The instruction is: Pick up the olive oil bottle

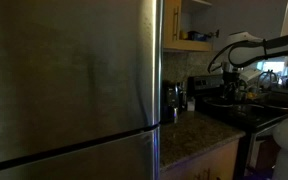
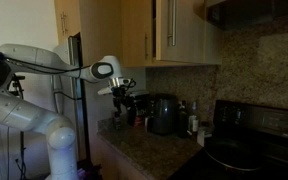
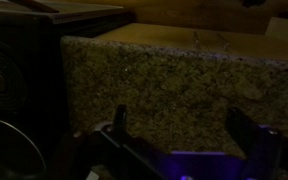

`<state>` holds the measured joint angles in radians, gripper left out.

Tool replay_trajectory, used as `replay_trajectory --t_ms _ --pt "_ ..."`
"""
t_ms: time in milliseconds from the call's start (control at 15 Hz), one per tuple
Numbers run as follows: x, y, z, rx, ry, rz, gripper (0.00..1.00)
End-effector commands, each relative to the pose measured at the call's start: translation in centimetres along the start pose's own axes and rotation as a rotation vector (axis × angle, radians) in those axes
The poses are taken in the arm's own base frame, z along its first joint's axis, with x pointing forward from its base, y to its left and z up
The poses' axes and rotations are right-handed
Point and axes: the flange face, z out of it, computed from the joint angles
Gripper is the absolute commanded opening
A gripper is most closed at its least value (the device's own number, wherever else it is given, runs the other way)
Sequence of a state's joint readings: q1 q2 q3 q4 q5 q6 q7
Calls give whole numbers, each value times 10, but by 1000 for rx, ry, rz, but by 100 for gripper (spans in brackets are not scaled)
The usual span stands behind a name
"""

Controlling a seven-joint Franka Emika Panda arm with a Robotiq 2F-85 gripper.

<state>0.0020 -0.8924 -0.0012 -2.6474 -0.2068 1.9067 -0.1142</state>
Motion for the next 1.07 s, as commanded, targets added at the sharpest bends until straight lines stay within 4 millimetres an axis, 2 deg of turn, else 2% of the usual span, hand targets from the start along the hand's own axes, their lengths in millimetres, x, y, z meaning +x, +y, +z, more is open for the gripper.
replay_trajectory --t_ms 0,67,133,333,467,600,733,800,933,1000 --pt "0 0 -1 0 -1 0 100" --pt "4 -6 1 -17 25 -27 100" --pt "16 -10 5 -38 37 19 100" --pt "78 -15 18 -7 152 232 100" --pt "113 -7 21 -2 239 342 100" --pt "150 14 25 12 311 455 100" --pt "185 35 18 26 329 581 100" --pt "146 17 20 25 319 494 100" --pt "173 34 19 31 327 557 100" --pt "180 36 19 34 326 567 100"
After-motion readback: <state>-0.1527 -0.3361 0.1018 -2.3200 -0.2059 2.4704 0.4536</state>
